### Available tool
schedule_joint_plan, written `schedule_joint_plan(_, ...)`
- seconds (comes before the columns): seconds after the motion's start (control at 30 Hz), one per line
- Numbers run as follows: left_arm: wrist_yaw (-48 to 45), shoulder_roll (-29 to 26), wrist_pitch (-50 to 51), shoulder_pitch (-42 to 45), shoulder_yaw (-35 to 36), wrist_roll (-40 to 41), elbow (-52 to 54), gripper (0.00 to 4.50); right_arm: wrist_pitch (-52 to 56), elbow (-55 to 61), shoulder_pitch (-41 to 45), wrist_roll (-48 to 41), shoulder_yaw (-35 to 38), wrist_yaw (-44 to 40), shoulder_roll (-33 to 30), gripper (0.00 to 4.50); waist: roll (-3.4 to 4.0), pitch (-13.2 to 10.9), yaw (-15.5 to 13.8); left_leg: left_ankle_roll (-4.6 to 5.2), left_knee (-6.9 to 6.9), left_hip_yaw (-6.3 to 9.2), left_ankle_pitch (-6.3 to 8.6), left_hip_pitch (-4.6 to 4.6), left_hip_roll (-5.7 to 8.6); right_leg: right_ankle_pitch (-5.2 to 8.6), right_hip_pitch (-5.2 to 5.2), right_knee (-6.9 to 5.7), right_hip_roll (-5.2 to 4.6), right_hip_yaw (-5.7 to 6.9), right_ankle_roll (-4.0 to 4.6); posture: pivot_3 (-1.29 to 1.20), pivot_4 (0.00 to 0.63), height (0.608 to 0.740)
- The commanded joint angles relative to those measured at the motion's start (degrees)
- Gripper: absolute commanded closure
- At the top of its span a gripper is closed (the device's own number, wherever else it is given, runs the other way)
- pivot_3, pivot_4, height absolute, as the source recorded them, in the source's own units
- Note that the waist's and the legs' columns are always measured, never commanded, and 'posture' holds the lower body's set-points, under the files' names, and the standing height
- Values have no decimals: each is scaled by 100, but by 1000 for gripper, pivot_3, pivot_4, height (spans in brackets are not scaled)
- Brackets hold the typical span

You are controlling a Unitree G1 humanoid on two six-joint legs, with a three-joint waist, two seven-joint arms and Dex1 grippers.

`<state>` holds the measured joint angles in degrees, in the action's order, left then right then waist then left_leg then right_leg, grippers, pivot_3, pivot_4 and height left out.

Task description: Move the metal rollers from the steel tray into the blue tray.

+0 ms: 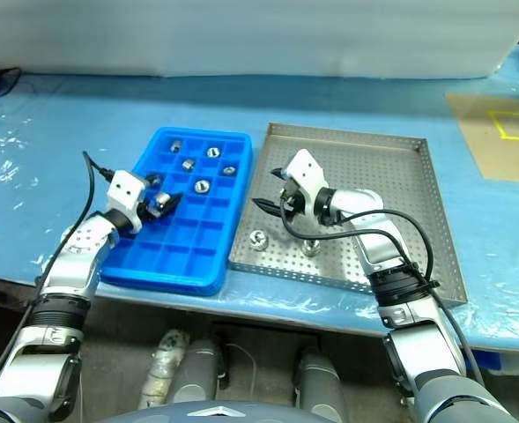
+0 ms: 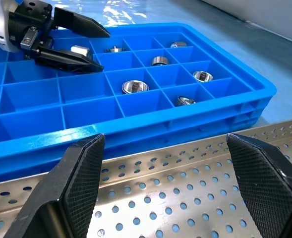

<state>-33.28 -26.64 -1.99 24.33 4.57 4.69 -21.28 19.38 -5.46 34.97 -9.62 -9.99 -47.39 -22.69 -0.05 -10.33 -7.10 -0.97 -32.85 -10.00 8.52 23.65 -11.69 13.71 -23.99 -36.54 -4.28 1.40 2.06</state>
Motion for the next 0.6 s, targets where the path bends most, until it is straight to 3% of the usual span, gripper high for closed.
schedule_joint_plan(0.03,-83,59,-91,48,-118,19,174,524,-62,281,18,-24,63,16,-17,430,0,0,-19,0,0,0,0,1,0,0,0,0,0,0,0,81,150,740)
schedule_joint_plan(0.17,-470,-39,317,-90,6,499,936,524,-72,271,4,-19,61,13,-26,430,-1,0,-15,-1,0,1,0,1,0,0,0,0,-1,1,0,81,150,740)
schedule_joint_plan(0.4,-1335,-728,1811,-653,299,1713,2860,524,-38,302,-2,-88,133,-2,-58,430,-2,-1,98,-4,15,-4,-2,0,-10,11,-17,-10,9,0,19,74,150,740)
schedule_joint_plan(0.6,-1316,-674,2188,-294,90,1892,3057,524,-30,302,11,-112,268,-5,-209,430,-2,-2,122,-4,16,-10,-2,0,-8,13,-16,-12,10,0,21,33,150,740)
